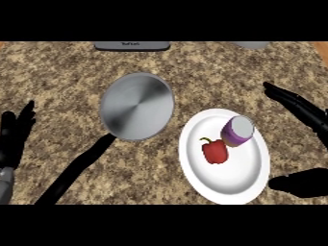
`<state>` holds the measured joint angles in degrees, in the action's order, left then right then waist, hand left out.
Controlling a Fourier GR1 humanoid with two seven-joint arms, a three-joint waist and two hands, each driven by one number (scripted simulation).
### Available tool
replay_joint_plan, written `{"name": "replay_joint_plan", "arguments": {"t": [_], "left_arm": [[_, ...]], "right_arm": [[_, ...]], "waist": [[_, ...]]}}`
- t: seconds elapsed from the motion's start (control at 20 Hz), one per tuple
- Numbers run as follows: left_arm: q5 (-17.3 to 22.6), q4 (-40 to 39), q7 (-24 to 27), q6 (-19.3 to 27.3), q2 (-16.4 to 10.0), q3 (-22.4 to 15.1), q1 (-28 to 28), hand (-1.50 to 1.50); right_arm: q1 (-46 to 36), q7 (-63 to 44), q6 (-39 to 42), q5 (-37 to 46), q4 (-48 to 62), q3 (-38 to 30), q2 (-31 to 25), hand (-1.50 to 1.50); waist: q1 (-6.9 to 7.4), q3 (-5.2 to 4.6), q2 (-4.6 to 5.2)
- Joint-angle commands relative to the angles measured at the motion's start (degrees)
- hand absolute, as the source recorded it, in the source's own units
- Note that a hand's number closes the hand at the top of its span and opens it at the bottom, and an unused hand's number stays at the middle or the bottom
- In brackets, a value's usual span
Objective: Pick the bell pepper from the plate and place it in the pan
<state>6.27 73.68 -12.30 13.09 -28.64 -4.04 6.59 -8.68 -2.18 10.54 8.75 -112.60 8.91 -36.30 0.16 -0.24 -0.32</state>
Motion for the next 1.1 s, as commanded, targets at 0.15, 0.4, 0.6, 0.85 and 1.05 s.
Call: {"name": "replay_joint_plan", "arguments": {"t": [0.15,0.4,0.6,0.85,1.05], "left_arm": [[-0.67,0.62,-1.39,-0.53,-0.2,0.14,1.65,0.0],[-1.21,0.64,-1.53,-0.12,1.51,0.53,1.79,0.0],[-3.16,5.11,-3.75,0.64,1.91,0.83,-0.85,0.0],[-4.28,1.24,-0.02,-1.89,2.71,3.01,-0.48,0.0],[-4.02,1.24,-0.01,-3.68,3.3,4.5,-2.39,0.0]], "right_arm": [[-9.24,-23.31,7.54,10.05,-6.9,11.82,-2.64,-1.5],[-14.66,-30.71,12.62,15.57,-2.66,19.42,2.24,-1.5],[-10.77,-32.47,13.5,19.51,-3.05,22.12,7.39,-1.5],[-7.12,-29.7,11.92,28.28,0.55,24.48,10.69,-1.5],[-10.4,-34.14,17.35,30.18,0.44,22.81,13.82,-1.5]], "waist": [[0.74,0.04,0.22],[0.74,0.16,0.39],[0.17,0.25,0.24],[-0.08,0.24,0.28],[0.03,0.23,0.25]]}}
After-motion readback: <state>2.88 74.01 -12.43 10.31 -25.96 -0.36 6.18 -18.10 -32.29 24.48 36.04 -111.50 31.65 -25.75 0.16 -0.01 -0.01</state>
